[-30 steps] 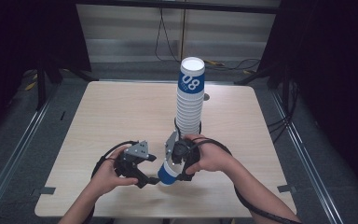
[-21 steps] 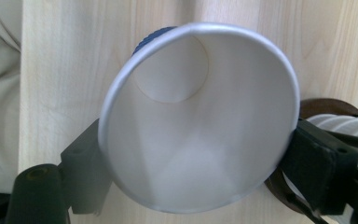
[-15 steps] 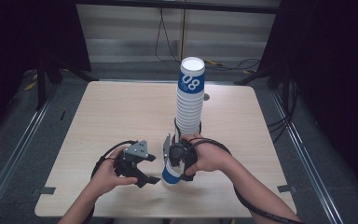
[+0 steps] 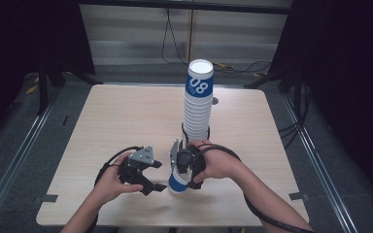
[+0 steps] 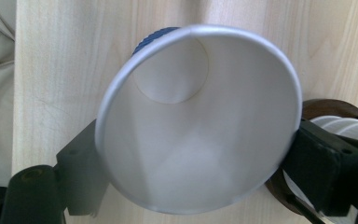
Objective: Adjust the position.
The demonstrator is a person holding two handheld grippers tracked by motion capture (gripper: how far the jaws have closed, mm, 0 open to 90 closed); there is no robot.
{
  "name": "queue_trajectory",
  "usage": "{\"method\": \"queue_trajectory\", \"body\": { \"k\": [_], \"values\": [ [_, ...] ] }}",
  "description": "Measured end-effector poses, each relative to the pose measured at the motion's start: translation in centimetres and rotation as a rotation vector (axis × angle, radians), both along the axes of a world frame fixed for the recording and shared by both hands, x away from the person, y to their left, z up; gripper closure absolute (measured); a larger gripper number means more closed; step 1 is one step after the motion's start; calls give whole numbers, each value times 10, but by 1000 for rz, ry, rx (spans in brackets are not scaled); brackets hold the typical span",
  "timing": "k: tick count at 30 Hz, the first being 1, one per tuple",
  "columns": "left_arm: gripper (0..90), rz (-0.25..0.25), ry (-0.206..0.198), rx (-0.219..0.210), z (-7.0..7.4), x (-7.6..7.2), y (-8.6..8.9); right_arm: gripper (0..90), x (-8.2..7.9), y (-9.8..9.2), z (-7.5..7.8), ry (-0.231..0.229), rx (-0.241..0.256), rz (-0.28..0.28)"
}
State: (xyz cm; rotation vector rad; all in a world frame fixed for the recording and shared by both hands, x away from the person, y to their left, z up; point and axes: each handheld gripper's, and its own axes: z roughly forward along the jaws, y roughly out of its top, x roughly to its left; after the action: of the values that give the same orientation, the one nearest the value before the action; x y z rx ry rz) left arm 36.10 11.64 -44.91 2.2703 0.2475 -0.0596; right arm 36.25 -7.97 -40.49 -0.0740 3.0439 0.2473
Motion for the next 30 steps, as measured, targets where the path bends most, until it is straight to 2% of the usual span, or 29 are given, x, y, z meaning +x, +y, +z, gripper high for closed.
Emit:
{"method": "queue_trajectory", "body": {
  "k": [4, 7, 12, 13, 14, 19, 20, 23, 27, 28, 30],
  "values": [
    [175, -1, 2, 12, 0, 0, 0, 150, 0, 0, 0, 10, 12, 8],
    [175, 5, 11, -3, -1, 0, 0, 146, -1, 0, 0, 13, 22, -8],
    [175, -3, 13, 1, -2, 0, -2, 135, -1, -3, 2, 30, 50, -29],
    [170, -19, 9, 11, -2, 1, -2, 135, -1, -3, 3, 31, 50, -25],
    [171, -14, 10, 7, -3, 1, -2, 135, -2, -4, 3, 34, 48, -42],
    [173, -4, 11, 1, -2, 1, 0, 135, -1, -6, 3, 40, 63, -42],
    [173, 5, 13, -11, -2, 0, 0, 135, -1, -7, 2, 37, 66, -40],
    [173, -8, 10, 1, -1, 2, 1, 135, -2, -7, 1, 40, 69, -44],
    [174, -2, 16, -8, -2, 1, 1, 135, -2, -9, 0, 40, 92, -44],
    [173, -11, 12, 12, -2, 2, 2, 135, -2, -10, 0, 43, 94, -50],
    [173, -8, 13, 12, -2, 2, 3, 135, -2, -12, -1, 46, 110, -55]
  ]
}}
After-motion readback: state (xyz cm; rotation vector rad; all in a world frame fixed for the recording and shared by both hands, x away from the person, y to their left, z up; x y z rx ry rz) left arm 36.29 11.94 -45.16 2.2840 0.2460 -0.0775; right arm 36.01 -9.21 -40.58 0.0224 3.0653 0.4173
